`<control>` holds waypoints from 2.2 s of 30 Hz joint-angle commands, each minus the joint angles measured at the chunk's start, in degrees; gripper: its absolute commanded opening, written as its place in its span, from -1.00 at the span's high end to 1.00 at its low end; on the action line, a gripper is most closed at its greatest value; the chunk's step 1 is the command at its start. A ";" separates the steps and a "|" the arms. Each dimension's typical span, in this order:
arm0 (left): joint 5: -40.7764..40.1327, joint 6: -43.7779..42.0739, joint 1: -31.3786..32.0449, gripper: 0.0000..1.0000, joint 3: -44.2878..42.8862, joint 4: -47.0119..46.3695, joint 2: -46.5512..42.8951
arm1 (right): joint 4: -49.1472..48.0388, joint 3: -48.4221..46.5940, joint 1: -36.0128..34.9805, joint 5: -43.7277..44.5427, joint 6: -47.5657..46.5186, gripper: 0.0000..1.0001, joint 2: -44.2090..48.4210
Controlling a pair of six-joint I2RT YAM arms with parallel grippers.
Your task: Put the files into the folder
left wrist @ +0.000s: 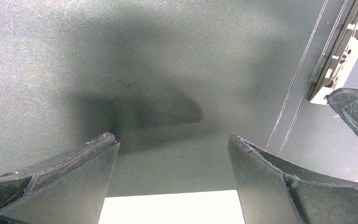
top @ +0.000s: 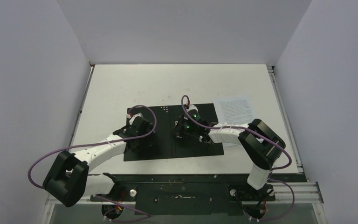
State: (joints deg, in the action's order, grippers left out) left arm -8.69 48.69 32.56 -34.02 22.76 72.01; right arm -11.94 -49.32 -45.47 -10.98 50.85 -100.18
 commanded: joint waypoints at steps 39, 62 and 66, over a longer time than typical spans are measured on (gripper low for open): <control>-1.02 -1.31 0.49 -0.75 -1.28 -1.57 0.33 | -2.69 -14.41 7.54 0.70 -5.10 0.85 -4.85; 8.57 -1.73 5.88 -0.79 -17.70 -7.14 -4.11 | 26.91 -2.77 20.12 17.49 -20.26 -0.55 32.30; 11.17 -0.50 8.56 -0.79 -20.33 -12.28 0.99 | 29.77 -2.29 25.15 18.22 -21.45 -0.79 34.48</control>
State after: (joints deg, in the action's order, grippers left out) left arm -1.58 47.40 38.76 -50.48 18.09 68.82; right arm 13.82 -51.96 -23.94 4.80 31.97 -68.60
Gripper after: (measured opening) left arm 0.893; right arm 0.858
